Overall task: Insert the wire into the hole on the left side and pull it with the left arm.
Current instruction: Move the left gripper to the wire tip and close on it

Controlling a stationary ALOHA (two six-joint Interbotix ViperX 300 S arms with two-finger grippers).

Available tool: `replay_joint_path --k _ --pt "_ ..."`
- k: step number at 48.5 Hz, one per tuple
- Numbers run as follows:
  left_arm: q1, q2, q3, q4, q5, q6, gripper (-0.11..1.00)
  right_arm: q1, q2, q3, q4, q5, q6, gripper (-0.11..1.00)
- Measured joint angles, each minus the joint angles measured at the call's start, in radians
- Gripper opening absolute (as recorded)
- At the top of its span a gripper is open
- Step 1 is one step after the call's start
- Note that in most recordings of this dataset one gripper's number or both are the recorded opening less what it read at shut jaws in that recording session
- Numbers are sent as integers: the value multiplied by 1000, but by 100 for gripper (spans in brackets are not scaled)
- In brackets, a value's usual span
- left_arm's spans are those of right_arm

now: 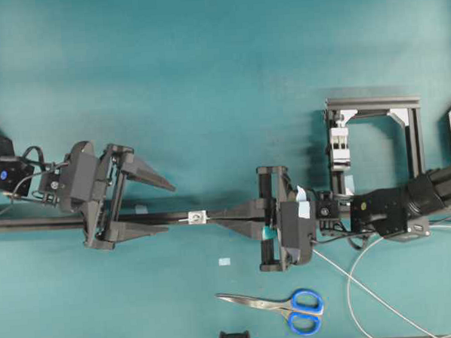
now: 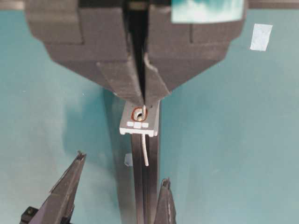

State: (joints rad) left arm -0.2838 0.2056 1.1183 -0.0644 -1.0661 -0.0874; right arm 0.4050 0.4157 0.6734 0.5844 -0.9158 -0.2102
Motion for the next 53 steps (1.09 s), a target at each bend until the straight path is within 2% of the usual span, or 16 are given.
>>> replay_joint_path --k 9,21,28,46,50,53 --pt "0 0 -23 0 52 0 69 -2 0 -3 -2 2 0 3" --pt "0 0 -44 0 74 0 51 -5 0 -5 -8 8 0 3" --pt "0 0 -49 0 75 -3 48 -6 0 -6 -9 14 0 3" --pt "-2 2 -77 0 129 -91 47 -6 0 -6 -9 14 0 3" --pt "-2 2 -78 -2 130 -98 42 -6 0 -6 -9 15 0 3" --pt "-2 0 -78 0 132 -98 35 -6 0 -6 -8 15 0 3"
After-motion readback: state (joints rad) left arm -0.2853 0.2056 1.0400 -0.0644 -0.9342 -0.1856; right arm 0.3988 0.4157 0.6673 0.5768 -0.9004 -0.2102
